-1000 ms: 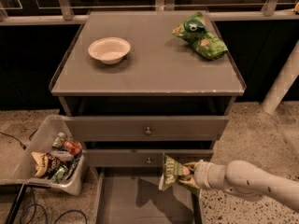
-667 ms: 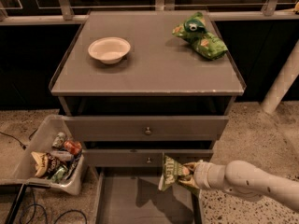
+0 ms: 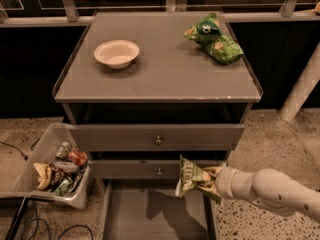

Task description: Pick green jalapeno chip bag from bottom drawer and place on counter

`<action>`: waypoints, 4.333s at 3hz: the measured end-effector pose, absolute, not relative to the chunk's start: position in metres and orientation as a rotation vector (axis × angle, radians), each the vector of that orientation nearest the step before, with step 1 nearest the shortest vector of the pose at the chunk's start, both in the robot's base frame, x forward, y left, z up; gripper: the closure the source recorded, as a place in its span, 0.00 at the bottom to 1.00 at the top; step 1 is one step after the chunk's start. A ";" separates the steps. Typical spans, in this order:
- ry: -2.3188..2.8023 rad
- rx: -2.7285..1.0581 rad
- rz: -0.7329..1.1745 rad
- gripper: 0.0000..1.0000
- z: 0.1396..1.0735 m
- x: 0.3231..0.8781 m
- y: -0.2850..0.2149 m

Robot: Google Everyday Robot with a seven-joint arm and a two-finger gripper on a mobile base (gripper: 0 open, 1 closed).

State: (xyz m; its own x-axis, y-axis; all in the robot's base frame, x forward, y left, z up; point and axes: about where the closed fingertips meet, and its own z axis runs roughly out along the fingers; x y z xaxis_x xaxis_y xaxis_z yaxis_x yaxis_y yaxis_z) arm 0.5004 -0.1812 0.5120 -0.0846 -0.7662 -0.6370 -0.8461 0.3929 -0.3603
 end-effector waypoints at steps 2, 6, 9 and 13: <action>1.686 -1.431 0.012 1.00 0.631 0.476 -0.190; 1.469 -1.501 -0.088 1.00 0.820 0.475 -0.168; 1.307 -1.711 -0.103 1.00 0.908 0.542 -0.130; 1.343 -1.512 0.113 1.00 0.910 0.666 -0.075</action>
Offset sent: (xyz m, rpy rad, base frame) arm -0.0440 -0.0082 0.1876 -0.0510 -0.2673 0.1120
